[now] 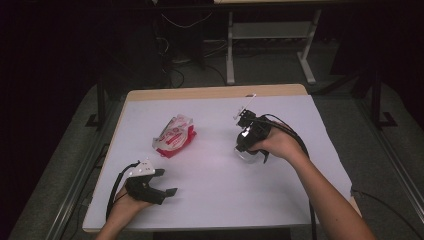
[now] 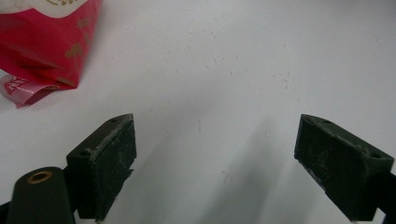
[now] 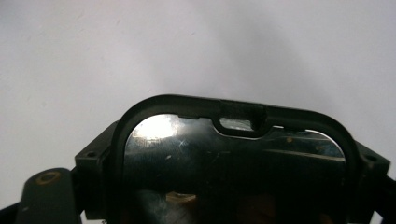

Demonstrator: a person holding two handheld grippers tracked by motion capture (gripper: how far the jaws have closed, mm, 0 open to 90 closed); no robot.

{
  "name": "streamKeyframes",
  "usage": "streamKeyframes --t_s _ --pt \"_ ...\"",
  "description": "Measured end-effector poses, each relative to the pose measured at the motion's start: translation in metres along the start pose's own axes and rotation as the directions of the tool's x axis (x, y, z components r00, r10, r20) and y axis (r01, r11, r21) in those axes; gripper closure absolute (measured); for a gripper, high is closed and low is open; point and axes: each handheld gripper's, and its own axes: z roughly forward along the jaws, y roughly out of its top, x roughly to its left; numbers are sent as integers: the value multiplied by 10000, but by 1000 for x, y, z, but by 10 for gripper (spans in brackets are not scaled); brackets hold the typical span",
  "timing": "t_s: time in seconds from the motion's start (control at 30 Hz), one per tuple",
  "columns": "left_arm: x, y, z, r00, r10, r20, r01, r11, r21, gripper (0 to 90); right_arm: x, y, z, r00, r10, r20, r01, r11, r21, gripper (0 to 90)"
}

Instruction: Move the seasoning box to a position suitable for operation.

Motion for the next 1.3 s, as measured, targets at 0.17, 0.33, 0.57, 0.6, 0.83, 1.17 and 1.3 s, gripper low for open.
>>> streamKeyframes --t_s 0.17,0.33,0.57,0.6,0.83,1.17,1.3 --pt "-1 0 0 10000 30 13 -30 10000 11 124 9 -5 -7 9969 -748 -227 745 9972 -114 151" --pt "-1 1 0 10000 86 17 -86 10000 -18 124 25 -7 -13 9842 -1652 -632 1647 9863 -134 151" --pt "-2 1 1 10000 67 68 -67 10000 -16 124 41 -7 -14 9656 -2409 -982 2409 9705 -122 152" --pt "-2 1 1 9999 79 64 -79 10000 -15 124 45 -7 -13 9572 -2680 -1092 2691 9631 -53 152" --pt "-3 1 2 9999 119 51 -119 9999 34 124 60 -6 -9 9357 -3243 -1391 3287 9444 93 152" --pt "-5 2 2 9999 112 116 -113 9999 6 124 87 -1 -2 8852 -4223 -1953 4339 9008 189 153" --pt "-5 2 3 9998 125 121 -125 9999 11 124 95 0 3 8701 -4472 -2072 4617 8867 251 153"
